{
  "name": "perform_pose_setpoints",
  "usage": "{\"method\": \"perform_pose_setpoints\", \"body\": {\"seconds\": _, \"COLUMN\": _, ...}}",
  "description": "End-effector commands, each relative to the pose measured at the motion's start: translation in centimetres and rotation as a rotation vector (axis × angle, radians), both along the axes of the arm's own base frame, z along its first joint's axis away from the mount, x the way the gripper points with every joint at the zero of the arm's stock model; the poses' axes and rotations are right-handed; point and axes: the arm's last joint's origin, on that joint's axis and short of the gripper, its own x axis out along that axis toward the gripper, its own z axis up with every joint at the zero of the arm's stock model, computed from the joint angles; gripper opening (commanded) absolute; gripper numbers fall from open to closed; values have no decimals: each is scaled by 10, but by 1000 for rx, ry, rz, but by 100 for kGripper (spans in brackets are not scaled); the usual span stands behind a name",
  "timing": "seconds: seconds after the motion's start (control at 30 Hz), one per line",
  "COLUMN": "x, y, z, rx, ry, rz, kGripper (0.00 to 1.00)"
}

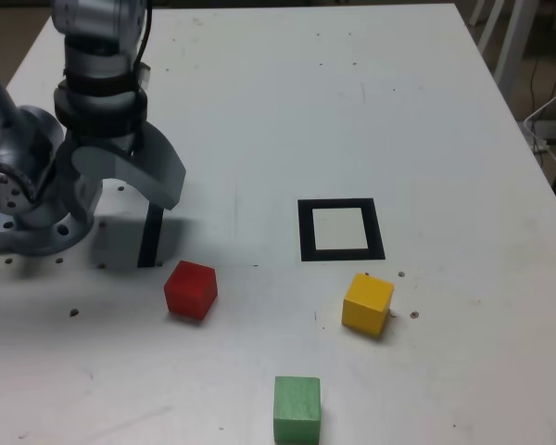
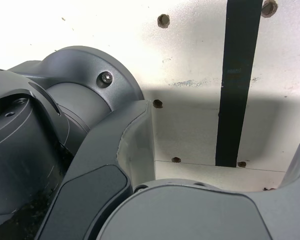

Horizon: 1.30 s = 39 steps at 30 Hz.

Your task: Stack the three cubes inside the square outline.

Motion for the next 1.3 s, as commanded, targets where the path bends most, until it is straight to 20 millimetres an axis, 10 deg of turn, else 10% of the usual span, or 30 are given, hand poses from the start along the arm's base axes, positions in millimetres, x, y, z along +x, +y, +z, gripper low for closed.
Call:
{"method": "perform_pose_setpoints", "body": {"seconds": 0.0, "x": 1, "y": 0, "z": 0, "rx": -1, "ry": 2, "rz": 1, "kGripper": 99}}
{"method": "perform_pose_setpoints", "body": {"seconds": 0.77, "x": 13, "y": -4, "z": 7, "rx": -12, "ry": -13, "rz": -24, "kGripper": 99}}
{"method": "perform_pose_setpoints", "body": {"seconds": 1.27, "x": 35, "y": -57, "z": 30, "rx": -77, "ry": -55, "rz": -175, "kGripper": 99}}
